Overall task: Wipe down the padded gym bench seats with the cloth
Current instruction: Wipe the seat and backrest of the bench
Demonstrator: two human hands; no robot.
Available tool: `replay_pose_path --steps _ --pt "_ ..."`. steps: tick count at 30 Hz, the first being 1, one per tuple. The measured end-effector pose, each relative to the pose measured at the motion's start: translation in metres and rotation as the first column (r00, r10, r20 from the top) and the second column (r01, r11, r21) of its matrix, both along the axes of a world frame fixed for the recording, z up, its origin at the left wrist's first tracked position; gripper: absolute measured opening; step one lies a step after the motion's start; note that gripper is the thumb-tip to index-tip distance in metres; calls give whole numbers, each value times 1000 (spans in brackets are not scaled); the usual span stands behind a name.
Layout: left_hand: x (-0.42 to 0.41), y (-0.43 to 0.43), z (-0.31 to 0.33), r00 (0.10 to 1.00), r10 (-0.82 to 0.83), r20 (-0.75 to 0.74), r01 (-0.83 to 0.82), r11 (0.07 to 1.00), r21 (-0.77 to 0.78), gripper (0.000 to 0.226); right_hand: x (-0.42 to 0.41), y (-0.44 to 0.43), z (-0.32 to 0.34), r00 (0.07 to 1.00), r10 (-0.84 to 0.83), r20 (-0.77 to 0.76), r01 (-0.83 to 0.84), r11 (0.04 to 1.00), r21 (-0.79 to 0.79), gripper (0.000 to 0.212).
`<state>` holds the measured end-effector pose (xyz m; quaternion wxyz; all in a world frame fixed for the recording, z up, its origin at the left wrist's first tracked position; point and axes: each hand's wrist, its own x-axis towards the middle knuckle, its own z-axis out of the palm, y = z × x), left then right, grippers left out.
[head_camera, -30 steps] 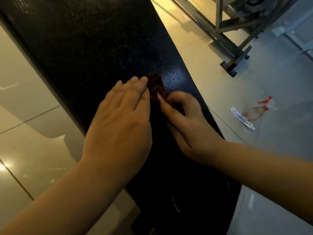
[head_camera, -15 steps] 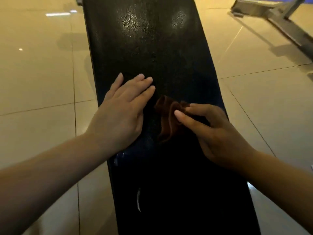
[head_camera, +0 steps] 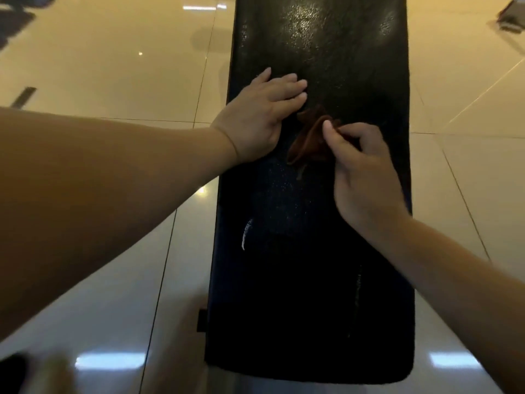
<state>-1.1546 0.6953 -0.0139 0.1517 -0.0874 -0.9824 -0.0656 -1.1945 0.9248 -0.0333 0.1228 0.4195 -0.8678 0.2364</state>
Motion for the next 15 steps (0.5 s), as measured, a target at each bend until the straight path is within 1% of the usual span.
replay_pose_path --steps 2,5,10,12,15 --pt "0 -1 2 1000 -3 -5 3 1000 19 49 6 -5 -2 1000 -6 6 6 1000 9 53" --pt "0 -1 2 1000 -16 -24 18 998 61 49 2 -2 -1 999 39 14 -39 999 12 52" --pt "-1 -4 -6 998 -11 -63 16 997 81 53 22 -14 -3 999 -50 6 50 998 -38 49" --pt "-1 -7 -8 996 1 -85 10 993 120 51 42 -24 -3 1000 -28 11 28 999 18 51" --pt "2 -8 -7 996 17 -86 3 973 229 48 68 -24 -9 997 81 -11 -77 979 188 63"
